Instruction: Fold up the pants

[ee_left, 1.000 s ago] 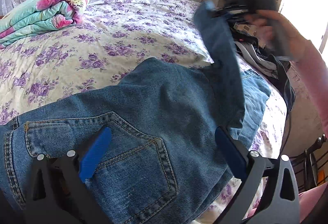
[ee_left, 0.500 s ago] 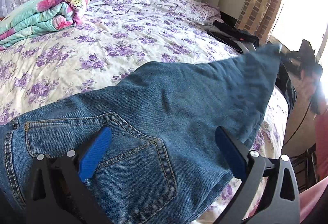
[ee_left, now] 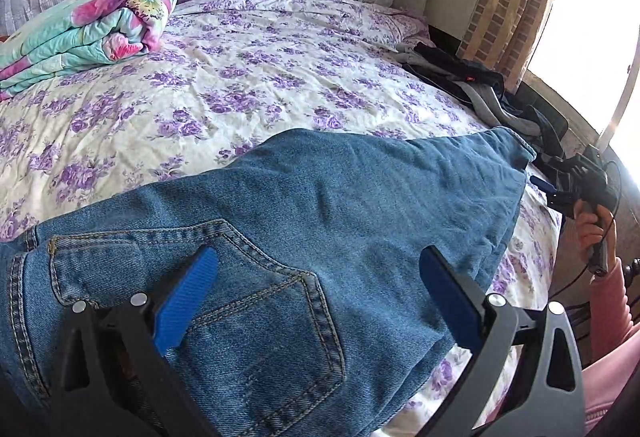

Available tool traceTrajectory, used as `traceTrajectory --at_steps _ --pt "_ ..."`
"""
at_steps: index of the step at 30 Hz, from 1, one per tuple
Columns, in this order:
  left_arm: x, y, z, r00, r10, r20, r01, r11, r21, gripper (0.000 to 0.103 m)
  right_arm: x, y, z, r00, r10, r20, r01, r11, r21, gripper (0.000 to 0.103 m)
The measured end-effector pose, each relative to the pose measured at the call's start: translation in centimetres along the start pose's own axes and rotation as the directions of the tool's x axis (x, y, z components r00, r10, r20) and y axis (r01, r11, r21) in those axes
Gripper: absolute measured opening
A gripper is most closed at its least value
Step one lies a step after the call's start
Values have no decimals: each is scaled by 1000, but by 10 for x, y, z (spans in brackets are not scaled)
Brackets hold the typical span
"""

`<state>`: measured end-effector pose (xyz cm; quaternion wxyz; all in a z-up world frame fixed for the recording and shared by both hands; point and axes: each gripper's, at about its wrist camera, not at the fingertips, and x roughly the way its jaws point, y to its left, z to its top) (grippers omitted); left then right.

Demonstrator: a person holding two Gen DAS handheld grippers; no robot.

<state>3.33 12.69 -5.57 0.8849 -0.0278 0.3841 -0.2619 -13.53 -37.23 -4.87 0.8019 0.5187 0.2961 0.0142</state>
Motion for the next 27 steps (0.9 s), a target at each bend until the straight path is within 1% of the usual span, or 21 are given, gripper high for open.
traceTrajectory --at_steps 2,3,4,5,6,7,9,10,11,12,13,14,17,19,21,23,24,25,26,27 --pt "0 -1 0 1000 3 0 -3 1000 -2 99 -3 8 1 1000 7 2 -7 1000 -17 55" --pt "0 -2 0 1000 5 0 -5 1000 0 99 -4 13 2 1000 -2 12 3 999 -38 55" --pt "0 -2 0 1000 8 0 -8 1000 1 99 -4 17 5 999 -26 29 27 998 -58 54" --pt "0 -2 0 1000 13 -1 -13 1000 4 99 -3 18 10 995 -85 48 88 994 -61 54" --pt "0 -3 0 1000 15 -1 -15 1000 5 99 0 15 15 986 -155 59 157 987 -45 55" --pt "1 -3 0 1000 17 -2 -17 1000 6 99 2 10 19 982 -181 57 184 982 -38 55" --pt "1 -3 0 1000 19 0 -19 1000 7 99 14 4 29 982 -186 36 188 982 -37 53" --pt "1 -3 0 1000 18 0 -18 1000 6 99 19 4 33 979 -200 34 202 978 -50 40" --pt "1 -3 0 1000 18 -1 -18 1000 6 99 21 6 36 975 -217 38 220 973 -73 18" --pt "1 -3 0 1000 17 -1 -17 1000 6 99 21 11 39 969 -242 50 246 963 -106 16" --pt "1 -3 0 1000 18 -1 -18 1000 7 99 19 19 42 969 -236 67 243 959 -142 12" --pt "1 -3 0 1000 18 -1 -18 1000 7 99 15 25 43 975 -208 78 219 962 -164 10" --pt "1 -3 -1 1000 18 1 -18 1000 7 99 -6 37 41 984 -136 112 155 970 -188 10" --pt "0 -3 -1 1000 13 2 -13 1000 5 99 -15 31 37 985 -119 125 139 976 -165 10" --pt "0 -2 0 1000 6 4 -6 1000 2 99 -11 13 32 982 -155 107 167 978 -123 10" --pt "0 -2 0 1000 1 3 -1 1000 3 99 5 -19 26 976 -208 58 211 976 -50 10" --pt "0 -3 0 1000 3 2 -3 1000 5 99 10 -31 24 977 -207 45 209 977 -31 10" --pt "0 -3 0 1000 7 0 -7 1000 8 99 12 -37 22 980 -189 57 191 981 -31 9" --pt "0 -4 0 1000 9 -2 -9 1000 11 99 9 -35 21 980 -189 60 191 980 -46 11" --pt "0 -4 -1 1000 11 -3 -11 1000 13 99 6 -31 20 978 -199 61 203 978 -53 15"
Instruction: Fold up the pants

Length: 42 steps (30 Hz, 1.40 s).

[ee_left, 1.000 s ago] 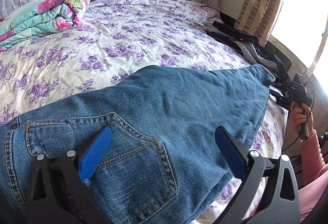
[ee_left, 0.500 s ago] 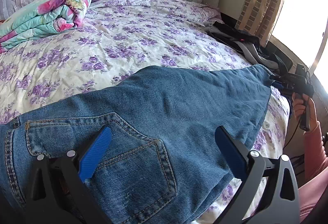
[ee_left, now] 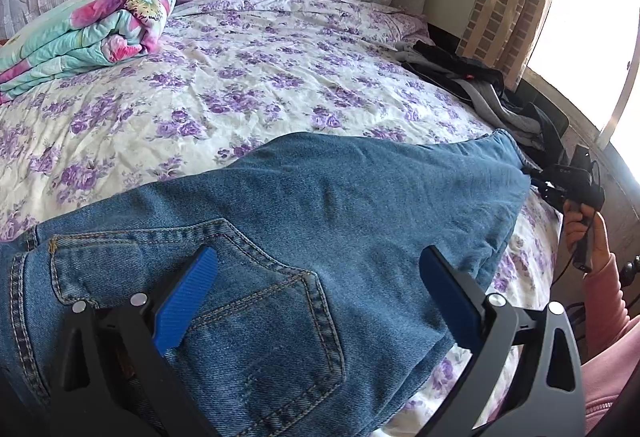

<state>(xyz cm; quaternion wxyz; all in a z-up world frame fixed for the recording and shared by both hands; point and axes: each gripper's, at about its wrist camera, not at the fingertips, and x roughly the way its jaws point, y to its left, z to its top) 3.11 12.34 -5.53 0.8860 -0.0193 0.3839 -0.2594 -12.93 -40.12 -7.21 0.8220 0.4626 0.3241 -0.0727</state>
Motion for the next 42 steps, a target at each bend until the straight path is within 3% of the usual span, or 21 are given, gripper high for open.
traceTrajectory --at_steps 2,4,6,7,9,11,15,17,20,28,31,35,36,37,39,42 --pt "0 0 0 1000 3 -1 -3 1000 0 99 -19 13 -4 995 -97 32 98 995 -20 34" --pt "-2 -4 1 999 33 -8 -33 999 13 99 -40 44 -15 988 -113 106 128 980 -152 34" --pt "-10 -11 1 997 74 -3 -73 995 60 99 -56 94 -39 983 -75 167 136 912 -387 38" --pt "-18 -17 1 995 100 16 -101 989 108 99 -58 126 -58 985 -41 170 126 837 -532 40" --pt "-38 -28 -1 990 126 68 -136 974 181 99 -54 170 -91 990 23 140 84 703 -706 40" --pt "-59 -36 -4 984 136 116 -160 961 225 99 -37 210 -128 995 92 23 -33 560 -828 40" --pt "-102 -34 -22 957 248 153 -282 922 266 99 5 266 -200 961 149 -235 -269 289 -919 40" --pt "-116 -23 -35 946 299 124 -320 919 230 99 24 287 -237 945 123 -302 -316 127 -940 39" --pt "-128 -5 -51 942 328 75 -336 927 169 99 47 309 -266 939 82 -333 -333 -15 -943 38" --pt "-151 53 -71 897 441 44 -441 897 -2 99 68 333 -296 929 23 -371 -367 -98 -925 38" --pt "-150 86 -68 927 376 4 -373 920 -119 99 76 336 -309 944 -6 -329 -327 -118 -937 38" --pt "-141 117 -67 973 230 -28 -230 940 -253 98 83 336 -312 945 -38 -326 -328 -91 -940 36" --pt "-139 122 -66 981 191 -23 -190 940 -283 95 85 335 -312 947 -42 -317 -320 -92 -943 35" --pt "-138 125 -66 988 151 -14 -148 942 -300 83 86 334 -312 952 -48 -301 -304 -101 -947 33" --pt "-138 127 -65 997 76 13 -68 944 -322 70 88 333 -314 958 -56 -282 -287 -118 -951 28" --pt "-139 123 -65 995 88 40 -72 947 -314 63 90 332 -321 955 -59 -290 -295 -147 -944 9"
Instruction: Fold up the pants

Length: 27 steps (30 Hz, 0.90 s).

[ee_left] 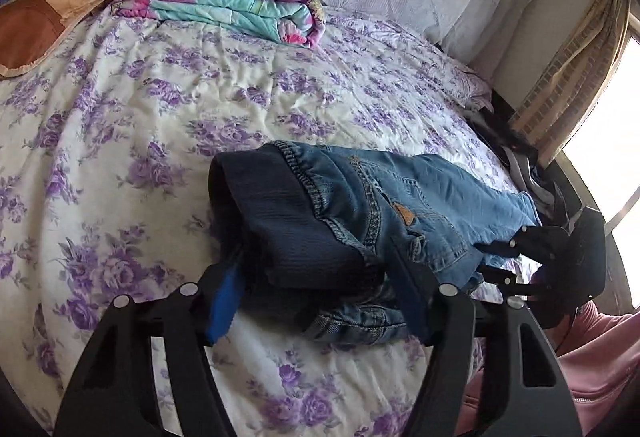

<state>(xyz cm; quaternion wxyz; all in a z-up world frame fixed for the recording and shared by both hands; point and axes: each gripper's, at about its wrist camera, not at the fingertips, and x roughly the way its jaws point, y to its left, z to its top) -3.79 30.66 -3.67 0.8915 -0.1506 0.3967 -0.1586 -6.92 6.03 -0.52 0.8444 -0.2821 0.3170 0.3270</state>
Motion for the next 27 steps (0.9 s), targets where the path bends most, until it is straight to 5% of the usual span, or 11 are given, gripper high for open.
traceTrajectory --at_steps 4,7,12,15,16,18,20,22,27 --pt "-9 -5 1 999 21 40 -22 999 26 50 -19 8 8 997 -56 58 57 998 -12 7" --pt "-23 -6 -2 997 5 80 -7 1000 19 50 -37 16 9 992 -75 97 76 997 -4 7" --pt "-21 -10 -19 996 44 76 -47 998 40 51 -11 30 -8 998 -35 43 34 999 16 8" --pt "-27 -6 -20 996 56 72 -57 998 10 53 -10 34 -11 998 -48 51 47 999 14 18" --pt "-36 -8 -19 991 96 91 -98 995 15 53 -15 32 -10 998 -17 60 15 1000 23 37" --pt "-51 -20 -14 973 182 140 -191 980 54 51 -35 14 -10 990 51 134 -65 993 100 47" --pt "-64 -45 -5 953 226 203 -254 959 124 55 -47 -7 -11 984 64 168 -92 982 165 52" --pt "-63 -73 4 948 202 245 -250 950 185 76 -53 -35 -13 980 65 188 -112 962 251 55" --pt "-6 -146 21 982 13 190 -80 934 348 93 -52 -102 -10 978 81 195 -158 894 420 70"
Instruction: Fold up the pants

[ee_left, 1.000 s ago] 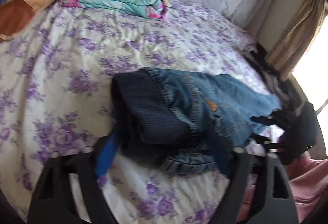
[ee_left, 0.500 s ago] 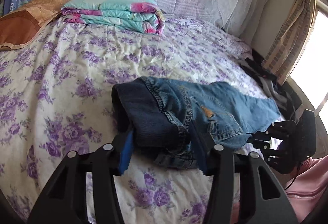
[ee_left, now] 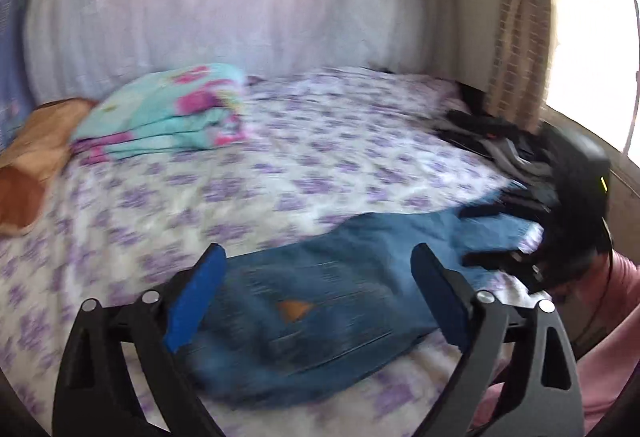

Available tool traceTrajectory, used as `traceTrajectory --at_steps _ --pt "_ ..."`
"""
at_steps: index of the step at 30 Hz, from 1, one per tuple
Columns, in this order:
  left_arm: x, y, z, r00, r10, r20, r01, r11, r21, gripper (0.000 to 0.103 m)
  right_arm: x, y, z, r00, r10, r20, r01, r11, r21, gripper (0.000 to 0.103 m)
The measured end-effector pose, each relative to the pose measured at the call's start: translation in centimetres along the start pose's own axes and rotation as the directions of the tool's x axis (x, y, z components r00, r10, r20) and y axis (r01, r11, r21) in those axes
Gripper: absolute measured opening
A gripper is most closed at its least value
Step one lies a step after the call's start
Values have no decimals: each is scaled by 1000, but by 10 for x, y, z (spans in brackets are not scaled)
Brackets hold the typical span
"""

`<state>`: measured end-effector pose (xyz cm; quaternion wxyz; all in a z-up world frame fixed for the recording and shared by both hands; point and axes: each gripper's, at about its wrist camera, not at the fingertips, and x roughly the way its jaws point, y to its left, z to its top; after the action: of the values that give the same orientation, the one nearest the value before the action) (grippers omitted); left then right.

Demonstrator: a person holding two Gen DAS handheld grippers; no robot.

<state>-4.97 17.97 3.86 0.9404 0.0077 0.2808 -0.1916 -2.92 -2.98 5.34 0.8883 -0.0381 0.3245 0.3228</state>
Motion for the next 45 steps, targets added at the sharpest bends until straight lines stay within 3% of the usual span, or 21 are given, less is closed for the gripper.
traceTrajectory --at_steps 2,3,7,8,13,16,19,23,28,31,33,34,37,39,40,41,43,44,45 --pt "29 -19 -1 998 -51 -49 52 998 18 94 7 -24 15 1000 7 -16 -6 999 51 72" --pt "55 -29 -5 992 -66 -109 69 997 28 94 12 -35 21 999 15 -32 -13 997 78 72" --pt "112 -37 -34 962 -3 -272 14 999 40 94 49 -77 32 981 156 -119 -130 971 203 72" --pt "119 -36 -40 957 3 -289 7 999 31 94 59 -82 32 971 188 -144 -155 964 214 72" --pt "111 -35 -52 968 -8 -252 26 997 68 94 113 -94 32 924 274 -266 -215 949 228 72" --pt "112 -32 -52 970 -32 -240 47 997 56 95 137 -91 31 874 335 -351 -268 936 227 72" --pt "111 -32 -50 971 -49 -232 62 997 47 95 142 -77 32 797 439 -415 -385 898 211 70" --pt "111 -28 -49 971 -81 -225 89 996 27 96 134 -68 33 720 532 -445 -504 842 192 72" --pt "113 -29 -49 970 -87 -229 97 995 32 98 161 -73 26 669 537 -513 -498 837 227 72" --pt "112 -28 -49 969 -93 -227 102 994 28 98 175 -72 22 590 620 -517 -563 775 286 72" --pt "112 -28 -49 970 -93 -226 102 994 27 98 183 -69 24 537 707 -461 -627 700 343 73" --pt "113 -28 -49 970 -92 -226 101 995 27 98 185 -67 28 537 729 -424 -643 679 355 73" --pt "113 -29 -49 970 -89 -226 98 995 30 98 184 -74 43 588 744 -316 -655 668 353 67" --pt "113 -29 -49 970 -85 -226 94 995 30 98 191 -90 46 578 770 -272 -642 634 431 48" --pt "113 -28 -49 970 -87 -226 96 995 29 98 196 -98 43 573 775 -266 -624 623 473 30" --pt "113 -28 -49 970 -88 -227 97 995 29 98 202 -106 36 583 765 -274 -593 631 500 16" --pt "114 -28 -49 969 -89 -232 99 995 31 98 212 -121 21 617 737 -277 -523 647 555 16" --pt "115 -28 -49 968 -88 -235 98 995 32 98 215 -127 16 605 755 -253 -510 611 606 17" --pt "115 -29 -49 968 -82 -236 94 995 38 98 211 -129 15 617 746 -251 -503 619 603 19"
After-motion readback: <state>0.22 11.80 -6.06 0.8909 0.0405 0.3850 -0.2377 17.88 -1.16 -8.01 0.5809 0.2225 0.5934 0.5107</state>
